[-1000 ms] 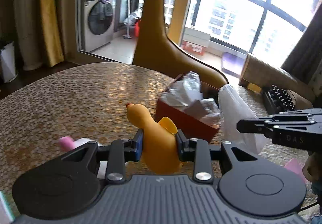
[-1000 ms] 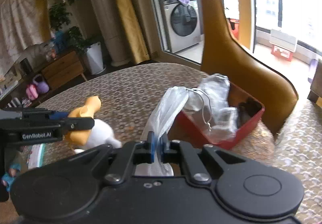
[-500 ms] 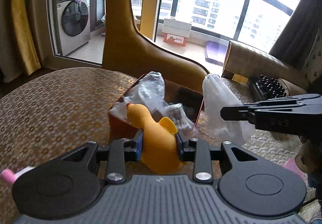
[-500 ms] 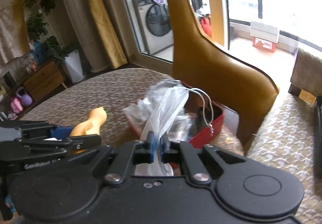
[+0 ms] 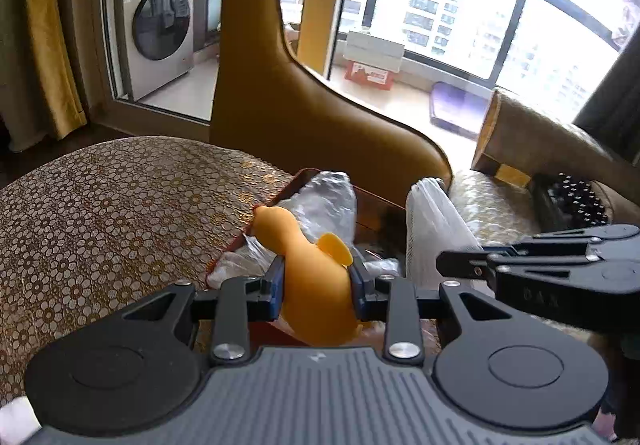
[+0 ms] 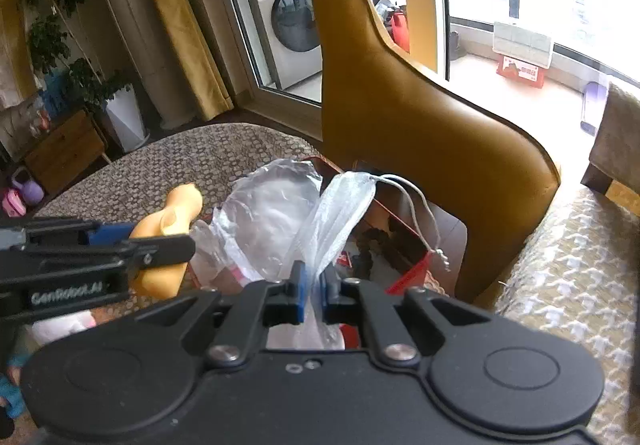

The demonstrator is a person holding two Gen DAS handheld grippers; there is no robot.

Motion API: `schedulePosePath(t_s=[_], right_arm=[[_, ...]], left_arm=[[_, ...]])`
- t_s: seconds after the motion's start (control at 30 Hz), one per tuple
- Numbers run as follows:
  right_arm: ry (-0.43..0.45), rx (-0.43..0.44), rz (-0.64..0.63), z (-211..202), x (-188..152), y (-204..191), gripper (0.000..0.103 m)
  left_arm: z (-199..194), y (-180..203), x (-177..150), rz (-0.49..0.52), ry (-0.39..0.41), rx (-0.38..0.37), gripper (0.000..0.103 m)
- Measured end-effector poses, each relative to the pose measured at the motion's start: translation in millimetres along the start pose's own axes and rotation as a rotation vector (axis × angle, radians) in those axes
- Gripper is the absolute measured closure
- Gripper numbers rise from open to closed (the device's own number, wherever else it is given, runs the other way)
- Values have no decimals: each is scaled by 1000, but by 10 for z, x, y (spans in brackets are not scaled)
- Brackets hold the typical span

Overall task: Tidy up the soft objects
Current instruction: 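Carry the duck with the left tool while the right tool carries the mesh bag to the red box, then lower the duck and mesh bag into the red box and open both tools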

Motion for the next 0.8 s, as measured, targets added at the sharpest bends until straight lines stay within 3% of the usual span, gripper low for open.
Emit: schedulePosePath(t_s=[0.27,0.47,0.8], right_arm=[[-42,15,-96,250,-75,-147,96],[-58,1,-154,374,-131,-184,94],[-39,-6,-116,425,-163,-137,84]], left_arm=[[372,-132,38,-17,-22,20,71],[600,-155,-10,-39,-47,-6,71],[815,-133,-105,-37,-105,-11,71]])
Point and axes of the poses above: each gripper's, at about its wrist camera, not at the fingertips, and z roughly the way its jaws point, y to its right, x to its top, the point moved 4 cm from there along z, roughly the way its jaws point, and after that the axes turned 8 degrees about z, right-handed, at the moved point
